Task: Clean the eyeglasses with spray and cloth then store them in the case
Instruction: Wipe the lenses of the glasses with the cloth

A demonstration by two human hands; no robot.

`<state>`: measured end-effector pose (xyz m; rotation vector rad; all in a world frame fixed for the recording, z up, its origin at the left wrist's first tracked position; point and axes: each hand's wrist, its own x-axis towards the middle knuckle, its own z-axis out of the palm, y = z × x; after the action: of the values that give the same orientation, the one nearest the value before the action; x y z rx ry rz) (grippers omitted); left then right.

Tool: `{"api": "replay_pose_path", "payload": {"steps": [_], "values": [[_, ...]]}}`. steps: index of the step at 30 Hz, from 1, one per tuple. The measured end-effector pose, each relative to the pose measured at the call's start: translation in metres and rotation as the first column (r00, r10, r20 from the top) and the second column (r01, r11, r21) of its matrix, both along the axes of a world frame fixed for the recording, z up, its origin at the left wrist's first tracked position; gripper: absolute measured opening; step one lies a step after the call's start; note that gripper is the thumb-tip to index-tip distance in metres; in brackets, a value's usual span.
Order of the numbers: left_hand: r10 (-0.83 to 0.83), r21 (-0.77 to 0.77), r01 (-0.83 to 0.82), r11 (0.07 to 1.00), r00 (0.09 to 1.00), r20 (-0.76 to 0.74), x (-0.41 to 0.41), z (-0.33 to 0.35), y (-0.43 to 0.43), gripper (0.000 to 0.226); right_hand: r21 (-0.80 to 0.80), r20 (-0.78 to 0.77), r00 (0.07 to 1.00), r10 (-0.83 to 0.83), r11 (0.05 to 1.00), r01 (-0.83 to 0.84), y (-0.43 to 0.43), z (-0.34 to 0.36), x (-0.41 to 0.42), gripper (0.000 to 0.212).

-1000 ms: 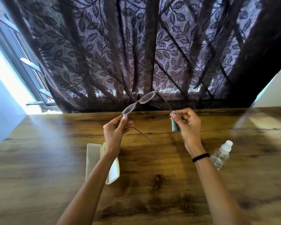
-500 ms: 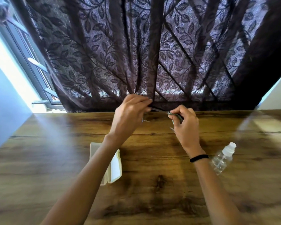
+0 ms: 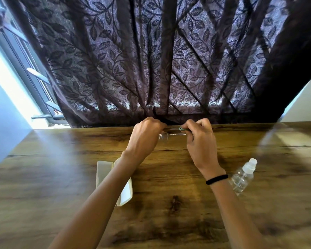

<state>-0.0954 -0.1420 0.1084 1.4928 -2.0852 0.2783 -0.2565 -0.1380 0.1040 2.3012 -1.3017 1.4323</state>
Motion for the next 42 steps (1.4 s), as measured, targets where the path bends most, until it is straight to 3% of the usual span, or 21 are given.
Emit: {"api": "replay_pose_path", "payload": {"steps": [4, 12, 20, 25, 29, 36, 42], "values": [[-0.041, -0.066, 0.036, 0.997, 0.996, -0.085, 0.004, -0.002, 0.003, 0.015, -0.068, -0.004, 1.0, 0.026, 0.997, -0.026, -0.002, 0.0, 0.0, 0.008], [-0.07, -0.126, 0.015, 0.992, 0.893, -0.444, 0.02, -0.02, -0.001, 0.018, -0.283, 0.298, 0.925, 0.236, 0.947, -0.15, 0.031, -0.004, 0.01, 0.013], [-0.087, -0.158, -0.037, 0.987, 0.7, -0.708, 0.022, -0.029, 0.004, 0.016, -0.012, 0.488, 0.857, 0.165, 0.983, -0.183, 0.022, -0.027, 0.009, 0.015], [-0.114, -0.168, -0.034, 0.985, 0.605, -0.788, 0.019, -0.032, 0.005, 0.016, 0.137, 0.444, 0.888, 0.122, 0.97, -0.202, 0.008, -0.033, 0.015, 0.011], [-0.102, -0.133, -0.029, 0.991, 0.487, -0.868, 0.013, -0.034, 0.006, 0.015, 0.151, 0.393, 0.914, 0.095, 0.975, -0.166, 0.002, -0.03, 0.023, 0.009], [-0.121, -0.157, -0.034, 0.987, 0.48, -0.869, 0.004, -0.036, 0.01, 0.014, 0.206, 0.259, 0.964, 0.055, 0.972, -0.111, -0.006, -0.026, 0.037, 0.011], [-0.136, -0.166, -0.054, 0.985, 0.362, -0.922, 0.004, -0.04, 0.008, 0.024, 0.17, 0.062, 0.998, 0.017, 0.985, -0.027, 0.002, -0.026, 0.047, 0.015]]}}
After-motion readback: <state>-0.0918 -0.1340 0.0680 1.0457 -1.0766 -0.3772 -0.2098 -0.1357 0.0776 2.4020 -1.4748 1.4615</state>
